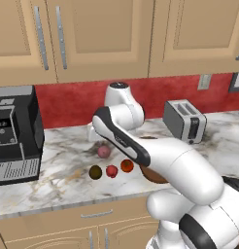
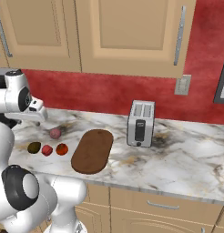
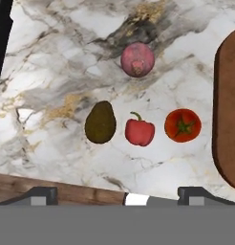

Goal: Place the avocado, onion, tomato, and bell pepper on the cutting board.

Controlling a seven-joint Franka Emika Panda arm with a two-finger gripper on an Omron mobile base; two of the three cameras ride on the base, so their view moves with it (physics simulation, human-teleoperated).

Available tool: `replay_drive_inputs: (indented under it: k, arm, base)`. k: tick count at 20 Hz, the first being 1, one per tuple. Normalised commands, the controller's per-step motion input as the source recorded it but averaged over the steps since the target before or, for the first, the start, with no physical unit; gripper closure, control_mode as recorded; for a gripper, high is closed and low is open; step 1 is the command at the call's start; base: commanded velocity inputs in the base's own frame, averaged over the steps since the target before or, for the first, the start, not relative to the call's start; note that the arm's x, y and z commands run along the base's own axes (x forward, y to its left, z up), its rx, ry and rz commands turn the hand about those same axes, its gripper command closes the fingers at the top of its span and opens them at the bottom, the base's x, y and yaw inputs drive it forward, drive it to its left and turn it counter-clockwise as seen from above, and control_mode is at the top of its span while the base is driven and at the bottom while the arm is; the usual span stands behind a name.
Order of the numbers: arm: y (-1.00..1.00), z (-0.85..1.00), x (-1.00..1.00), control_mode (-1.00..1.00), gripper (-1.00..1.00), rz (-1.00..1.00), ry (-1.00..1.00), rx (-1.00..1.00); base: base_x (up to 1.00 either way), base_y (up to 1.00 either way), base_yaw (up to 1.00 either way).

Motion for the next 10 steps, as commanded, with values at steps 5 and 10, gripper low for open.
replay_drive_inputs:
  k: [5,10]
  arm:
    - [0.0,-0.12,0.12,-1.0,-1.0,0.0,0.0,0.0]
    - [-0.07,-0.2,0.21,-1.0,-1.0,0.0,0.0,0.0]
  base:
    - [0.0,0.0,0.0]
    - [0.0,0.0,0.0]
